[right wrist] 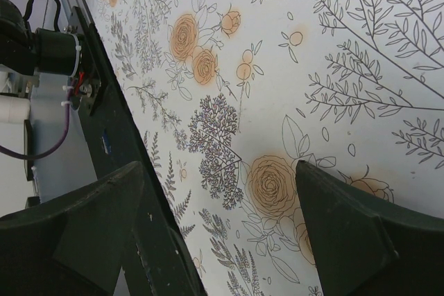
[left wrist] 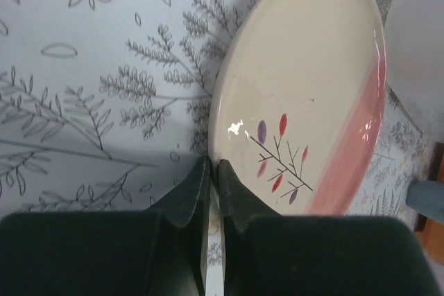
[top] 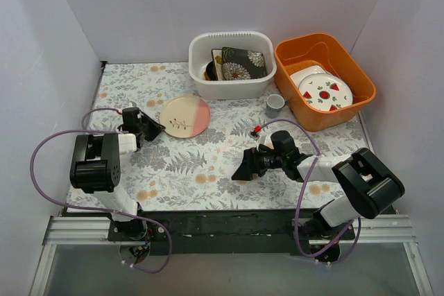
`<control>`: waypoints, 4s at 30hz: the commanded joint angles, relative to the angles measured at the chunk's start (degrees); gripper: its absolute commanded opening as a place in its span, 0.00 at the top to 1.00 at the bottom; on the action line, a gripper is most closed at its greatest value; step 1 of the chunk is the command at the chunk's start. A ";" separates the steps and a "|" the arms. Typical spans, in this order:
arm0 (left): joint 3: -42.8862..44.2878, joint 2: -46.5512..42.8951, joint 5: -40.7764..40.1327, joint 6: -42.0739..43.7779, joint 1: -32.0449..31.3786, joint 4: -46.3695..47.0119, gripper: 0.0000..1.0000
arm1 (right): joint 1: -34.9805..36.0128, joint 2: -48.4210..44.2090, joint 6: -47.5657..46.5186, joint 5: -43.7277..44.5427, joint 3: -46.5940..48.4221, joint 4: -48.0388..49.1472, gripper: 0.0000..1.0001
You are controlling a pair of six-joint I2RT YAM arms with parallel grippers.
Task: Place the plates into the plastic bin on the countertop
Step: Move the plate to the center of the board, then pick up the plate at the center of the board.
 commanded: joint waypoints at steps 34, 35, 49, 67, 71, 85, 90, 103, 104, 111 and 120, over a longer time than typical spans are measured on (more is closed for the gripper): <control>-19.88 -25.80 9.69 9.10 -14.50 -12.88 1.00 | -4.50 9.57 2.03 10.36 7.10 -3.64 0.08; -19.97 -25.71 10.13 9.10 -14.59 -12.61 1.00 | -4.50 9.92 2.03 10.01 7.27 -3.37 0.10; -20.58 -24.65 12.77 7.17 -16.08 -9.62 1.00 | -4.50 15.29 4.75 4.56 5.96 1.55 0.60; -21.81 -27.72 8.74 3.39 -16.70 -12.34 0.42 | -4.59 15.90 4.14 5.61 4.47 0.76 0.98; -22.26 -29.04 7.59 1.55 -16.70 -13.75 0.38 | -4.85 15.64 4.49 5.70 3.41 1.11 0.99; -29.28 -30.28 10.57 -4.08 -16.70 -12.35 0.36 | -5.29 14.24 6.42 6.22 2.88 1.81 0.99; -33.23 -31.94 14.17 -6.98 -16.70 -10.67 0.36 | -5.47 13.53 6.60 6.49 2.71 1.20 0.99; -36.14 -38.37 12.86 -9.80 -17.49 -11.46 0.36 | -10.12 9.84 3.00 7.98 4.81 -5.04 0.99; -35.97 -38.10 12.78 -9.71 -17.58 -11.64 0.36 | -11.00 9.41 2.21 8.25 5.08 -5.82 0.99; -34.74 -36.43 14.70 -8.83 -18.63 -10.59 0.36 | -14.08 8.43 0.97 8.51 5.25 -7.50 0.99; -32.37 -23.53 18.57 -6.54 -23.20 -4.80 0.39 | -14.52 9.05 1.41 7.28 4.99 -6.10 0.99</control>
